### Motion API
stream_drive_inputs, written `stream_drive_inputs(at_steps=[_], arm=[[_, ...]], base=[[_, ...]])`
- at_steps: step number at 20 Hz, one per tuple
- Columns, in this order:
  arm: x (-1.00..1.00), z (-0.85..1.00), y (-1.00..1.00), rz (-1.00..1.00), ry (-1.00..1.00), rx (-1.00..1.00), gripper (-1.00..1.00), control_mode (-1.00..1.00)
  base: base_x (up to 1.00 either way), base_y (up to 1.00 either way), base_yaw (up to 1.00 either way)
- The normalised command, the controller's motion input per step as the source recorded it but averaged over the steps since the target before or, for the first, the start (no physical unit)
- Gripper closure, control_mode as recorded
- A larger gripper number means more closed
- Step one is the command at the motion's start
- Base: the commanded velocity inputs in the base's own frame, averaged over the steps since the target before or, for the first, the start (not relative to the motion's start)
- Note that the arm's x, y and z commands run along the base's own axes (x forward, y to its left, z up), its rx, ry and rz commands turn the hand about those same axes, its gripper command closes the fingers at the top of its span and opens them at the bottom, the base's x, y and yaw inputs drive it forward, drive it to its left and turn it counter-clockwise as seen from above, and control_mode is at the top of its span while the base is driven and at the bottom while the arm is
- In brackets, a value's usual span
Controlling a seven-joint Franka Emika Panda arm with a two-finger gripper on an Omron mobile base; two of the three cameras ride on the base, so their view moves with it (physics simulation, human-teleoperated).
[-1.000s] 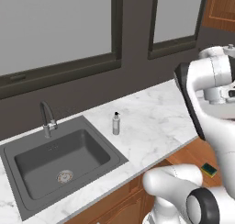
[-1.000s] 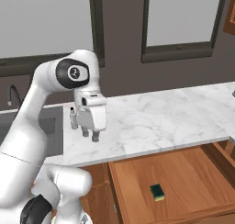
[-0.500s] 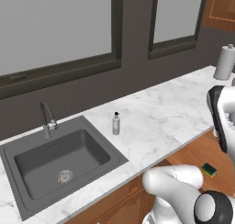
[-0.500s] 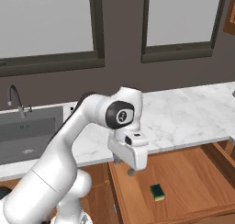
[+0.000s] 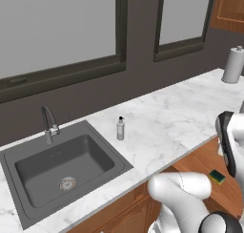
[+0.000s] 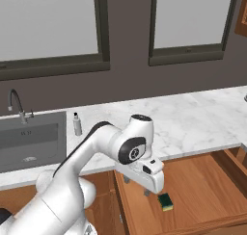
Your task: Restock the sink supplies by placing the sponge and soap dispenser on the counter and next to the sink. Make sure the soap dispenser is upright.
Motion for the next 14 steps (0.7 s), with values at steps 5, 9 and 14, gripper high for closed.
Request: stream_drive_inputs(at_steps=[5,9,14], arm=[[0.12,-0.44,-0.17,0.3,-0.15,0.0,-1.0,-1.0],[0.14,-0.34,-0.28,0.29,-0.18,0.02,-1.0,-1.0],[0.27,-0.44,-0.14,0.28,-0.16,0.01,-1.0,-1.0]], base=[[0.0,0.0,0.0],[0.0,0.0,0.0],[0.0,0.0,0.0]])
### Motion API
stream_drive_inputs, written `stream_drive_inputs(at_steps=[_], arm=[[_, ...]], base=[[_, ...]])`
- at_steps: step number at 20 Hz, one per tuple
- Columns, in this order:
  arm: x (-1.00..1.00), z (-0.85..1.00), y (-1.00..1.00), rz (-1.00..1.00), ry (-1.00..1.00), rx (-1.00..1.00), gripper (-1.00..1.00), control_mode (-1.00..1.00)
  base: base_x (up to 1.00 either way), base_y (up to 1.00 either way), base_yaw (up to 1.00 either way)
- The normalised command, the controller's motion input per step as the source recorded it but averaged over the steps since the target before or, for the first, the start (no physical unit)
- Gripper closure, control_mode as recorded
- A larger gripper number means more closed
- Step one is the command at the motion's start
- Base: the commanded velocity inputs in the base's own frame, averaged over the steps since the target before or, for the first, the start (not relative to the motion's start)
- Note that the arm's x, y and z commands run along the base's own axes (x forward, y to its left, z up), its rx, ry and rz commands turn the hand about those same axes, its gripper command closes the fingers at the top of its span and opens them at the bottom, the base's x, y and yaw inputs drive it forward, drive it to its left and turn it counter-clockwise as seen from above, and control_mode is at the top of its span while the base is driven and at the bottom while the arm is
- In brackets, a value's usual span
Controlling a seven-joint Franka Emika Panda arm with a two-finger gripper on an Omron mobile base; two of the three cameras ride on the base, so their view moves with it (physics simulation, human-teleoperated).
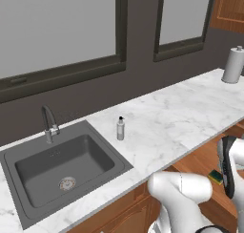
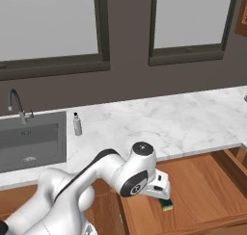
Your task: Restock the sink supplies by placing the sponge and soap dispenser on the counter and next to the sink. Make sure the soap dispenser is upright.
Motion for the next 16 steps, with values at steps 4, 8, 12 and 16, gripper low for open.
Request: stream_drive_inputs(at_steps=[4,8,12,16], arm=[[0.32,-0.4,-0.02,0.23,-0.05,0.0,-1.0,-1.0],[0.26,-0.07,-0.03,0.06,0.0,0.0,-1.0,-1.0],[0.26,-0.19,-0.22,0.03,0.0,0.0,-1.0,-1.0],[0.26,-0.3,-0.37,0.08,0.0,0.03,-1.0,-1.0]], base=[[0.0,0.0,0.0],[0.0,0.0,0.0],[0.0,0.0,0.0],[0.0,0.0,0.0]])
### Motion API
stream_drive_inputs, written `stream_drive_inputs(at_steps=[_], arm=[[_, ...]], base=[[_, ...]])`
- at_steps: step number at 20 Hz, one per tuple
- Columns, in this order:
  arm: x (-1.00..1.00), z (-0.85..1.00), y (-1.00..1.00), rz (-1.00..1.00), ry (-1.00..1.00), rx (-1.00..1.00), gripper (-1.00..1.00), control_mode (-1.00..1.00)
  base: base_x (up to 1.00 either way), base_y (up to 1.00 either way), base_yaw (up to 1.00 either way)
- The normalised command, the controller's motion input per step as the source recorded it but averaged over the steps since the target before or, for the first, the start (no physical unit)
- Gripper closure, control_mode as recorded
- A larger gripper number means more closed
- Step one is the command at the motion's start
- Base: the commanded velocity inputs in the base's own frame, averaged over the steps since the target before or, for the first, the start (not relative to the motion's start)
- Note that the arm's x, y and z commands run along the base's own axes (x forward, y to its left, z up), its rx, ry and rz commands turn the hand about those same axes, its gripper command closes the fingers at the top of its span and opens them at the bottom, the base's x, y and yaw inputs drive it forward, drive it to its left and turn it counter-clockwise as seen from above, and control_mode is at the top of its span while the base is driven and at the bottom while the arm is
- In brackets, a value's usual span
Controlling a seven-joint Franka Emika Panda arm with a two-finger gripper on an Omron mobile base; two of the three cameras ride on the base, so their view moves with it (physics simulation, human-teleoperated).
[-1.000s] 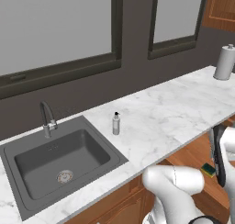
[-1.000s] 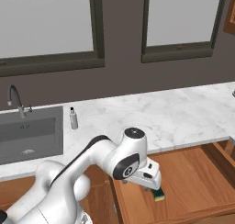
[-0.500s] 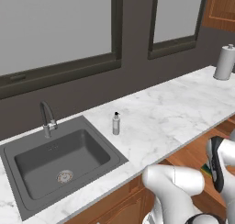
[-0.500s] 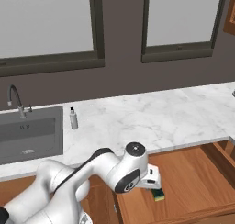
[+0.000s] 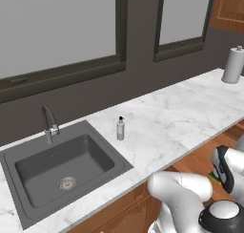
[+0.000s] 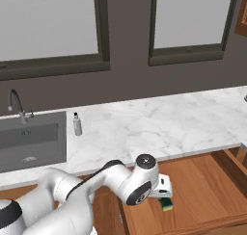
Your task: Restock the sink supplies by placing the sponge and soap dispenser on the counter and next to the sink. Make sure the soap dispenser is upright.
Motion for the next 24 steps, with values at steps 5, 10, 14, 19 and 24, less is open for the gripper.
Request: stream_drive_inputs(at_steps=[5,10,14,19,24], arm=[[0.28,-0.2,-0.29,0.06,0.05,0.05,-1.0,-1.0],[0.39,-0.23,-0.03,0.02,0.12,0.01,-1.0,-1.0],[0.39,-0.4,0.0,0.03,0.09,0.0,-1.0,-1.0],[0.21,-0.47,-0.18,0.06,0.01,0.04,-1.0,-1.0],[0.16,-0.2,-0.35,0.07,0.0,0.08,-1.0,-1.0]], base=[[0.0,0.0,0.0],[0.0,0.0,0.0],[0.0,0.0,0.0],[0.0,0.0,0.0],[0.0,0.0,0.0]])
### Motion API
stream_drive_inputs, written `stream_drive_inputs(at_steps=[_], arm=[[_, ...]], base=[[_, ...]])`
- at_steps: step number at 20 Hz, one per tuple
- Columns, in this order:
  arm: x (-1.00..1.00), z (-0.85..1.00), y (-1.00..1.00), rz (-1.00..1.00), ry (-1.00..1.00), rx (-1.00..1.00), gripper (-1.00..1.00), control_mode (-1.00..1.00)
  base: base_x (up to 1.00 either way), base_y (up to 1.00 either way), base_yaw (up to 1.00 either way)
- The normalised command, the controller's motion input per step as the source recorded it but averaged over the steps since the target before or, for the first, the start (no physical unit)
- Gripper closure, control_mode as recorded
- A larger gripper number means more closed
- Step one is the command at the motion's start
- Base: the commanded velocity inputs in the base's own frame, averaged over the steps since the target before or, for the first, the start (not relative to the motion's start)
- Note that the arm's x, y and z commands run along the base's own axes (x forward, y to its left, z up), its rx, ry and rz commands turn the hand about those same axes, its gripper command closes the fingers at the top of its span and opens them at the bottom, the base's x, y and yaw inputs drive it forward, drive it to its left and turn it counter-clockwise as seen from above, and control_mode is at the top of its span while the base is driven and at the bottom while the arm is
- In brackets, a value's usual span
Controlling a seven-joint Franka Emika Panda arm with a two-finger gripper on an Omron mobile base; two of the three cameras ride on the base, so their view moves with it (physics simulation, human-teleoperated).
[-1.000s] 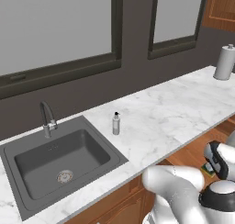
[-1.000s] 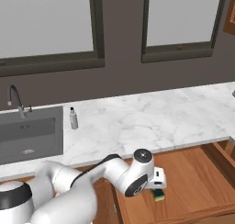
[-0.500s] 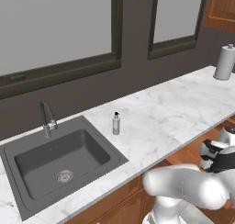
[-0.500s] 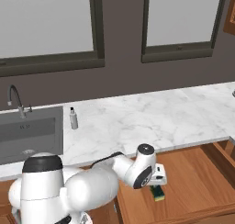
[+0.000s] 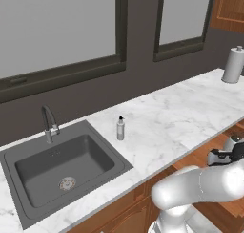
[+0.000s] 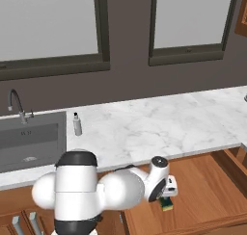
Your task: Restock the sink supplies by placing the sponge and soap dispenser on the counter and next to the sink. Make sure the soap dispenser is upright.
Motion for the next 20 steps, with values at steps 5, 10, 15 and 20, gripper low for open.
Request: stream_drive_inputs(at_steps=[5,10,15,20], arm=[[0.18,-0.06,-0.28,0.05,0.0,0.06,-1.0,-1.0],[0.2,-0.21,-0.16,0.01,0.0,0.02,-1.0,-1.0],[0.13,-0.52,-0.02,0.0,0.0,0.0,-1.0,-1.0],[0.13,-0.3,-0.01,0.0,0.0,0.0,-1.0,-1.0]], base=[[0.0,0.0,0.0],[0.0,0.0,0.0],[0.0,0.0,0.0],[0.0,0.0,0.0]])
